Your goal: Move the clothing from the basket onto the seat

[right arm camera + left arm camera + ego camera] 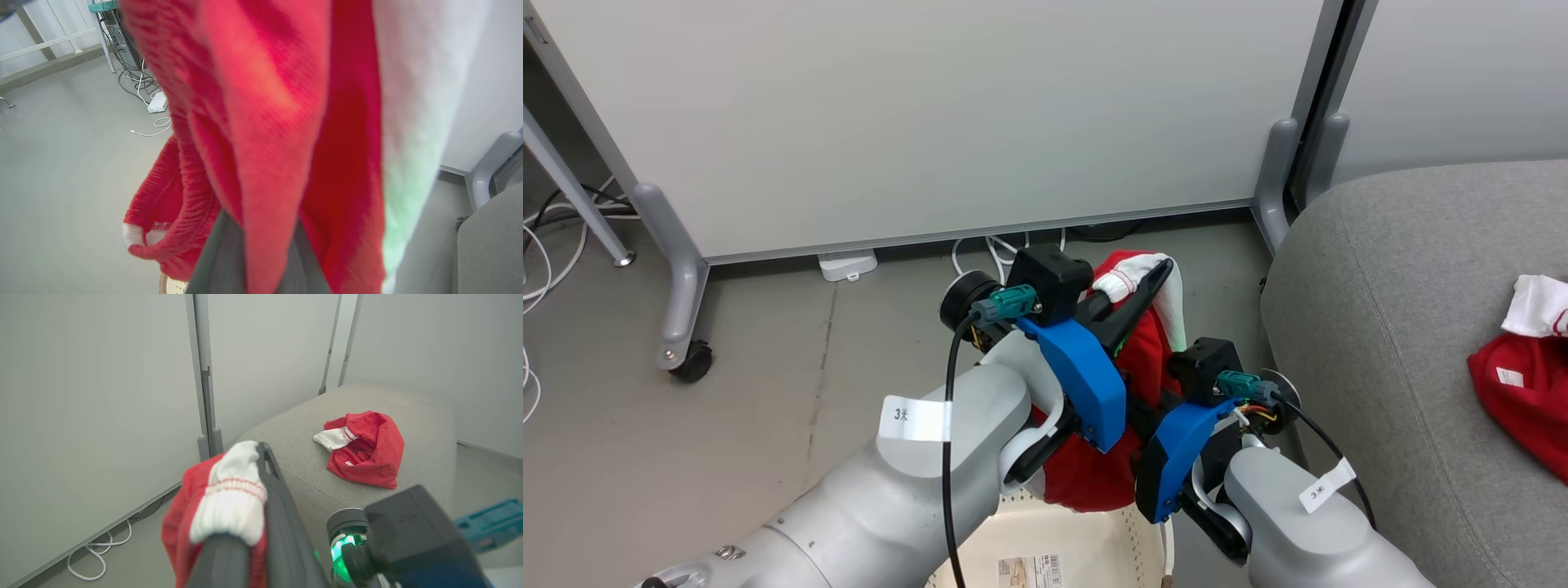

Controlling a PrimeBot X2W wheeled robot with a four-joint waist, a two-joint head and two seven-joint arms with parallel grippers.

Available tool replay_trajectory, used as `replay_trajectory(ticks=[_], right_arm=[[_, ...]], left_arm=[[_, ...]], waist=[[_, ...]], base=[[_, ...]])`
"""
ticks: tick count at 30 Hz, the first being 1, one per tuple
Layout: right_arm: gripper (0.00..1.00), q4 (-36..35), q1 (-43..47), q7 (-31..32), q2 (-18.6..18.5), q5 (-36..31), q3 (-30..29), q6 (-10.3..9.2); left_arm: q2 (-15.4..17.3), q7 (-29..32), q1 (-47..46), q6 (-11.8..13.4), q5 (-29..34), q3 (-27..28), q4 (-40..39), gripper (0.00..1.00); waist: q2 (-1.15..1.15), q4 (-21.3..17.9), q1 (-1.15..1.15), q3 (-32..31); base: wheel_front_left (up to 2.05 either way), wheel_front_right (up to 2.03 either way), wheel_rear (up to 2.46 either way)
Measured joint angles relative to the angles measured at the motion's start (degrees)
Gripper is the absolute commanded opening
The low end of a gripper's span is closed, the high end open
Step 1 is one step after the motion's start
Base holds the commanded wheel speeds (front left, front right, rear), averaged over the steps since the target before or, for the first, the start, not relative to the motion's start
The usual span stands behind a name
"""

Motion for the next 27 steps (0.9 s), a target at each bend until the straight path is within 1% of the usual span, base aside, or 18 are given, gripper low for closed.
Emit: replay_trajectory(ticks=[6,7,8,9,10,13,18,23,27], right_arm=[[0.0,0.86,-0.97,-0.7,0.1,1.08,1.01,0.0],[0.0,0.97,-1.0,-0.78,0.1,1.34,1.21,0.0],[0.0,1.09,-1.07,-0.96,0.11,1.43,1.38,0.0],[0.0,1.18,-1.24,-0.98,0.11,1.49,1.51,0.0],[0.0,1.25,-1.43,-1.03,0.11,1.64,1.59,0.0],[0.0,1.42,-1.65,-1.29,0.11,1.92,1.8,0.0],[0.0,0.69,-1.98,-1.54,-0.26,1.91,1.65,0.0],[0.0,-0.79,-1.98,-1.71,-0.99,1.69,0.56,0.0],[0.0,-2.7,-1.79,-1.76,-1.79,0.74,-0.88,0.0]], left_arm=[[0.01,0.0,0.01,0.0,-0.25,0.24,0.14,0.0],[0.01,0.0,0.02,0.0,-0.25,0.31,0.13,0.05],[0.02,0.0,0.03,0.0,-0.25,0.4,0.15,0.27],[0.05,0.0,0.07,0.0,-0.23,0.53,0.15,0.8],[0.13,0.0,0.18,0.0,-0.2,0.75,0.18,1.0],[0.41,0.0,0.55,0.0,0.3,1.44,0.24,1.0],[2.79,-0.01,4.24,-0.01,3.45,6.57,-1.13,1.0],[5.3,-0.01,10.6,-0.01,8.92,13.03,-4.85,1.0],[7.3,-0.01,17.02,-0.01,14.21,19.58,-9.53,1.0]], waist=[[0.0,-0.35,0.0,0.1],[0.0,-0.43,0.0,0.1],[0.0,-0.51,0.0,0.11],[0.0,-0.58,0.0,0.1],[0.0,-0.66,0.0,0.1],[0.0,-0.9,0.0,0.1],[0.0,-1.79,0.0,0.29],[0.0,-2.32,0.0,0.74],[0.0,-2.57,0.0,1.1]], base=[[0.0,0.0,0.0],[0.0,0.0,0.0],[0.0,0.0,0.0],[0.0,0.0,0.0],[0.0,0.0,0.0],[0.0,0.0,0.0],[0.0,0.0,0.0],[0.0,0.0,0.0],[0.0,0.0,0.0]])
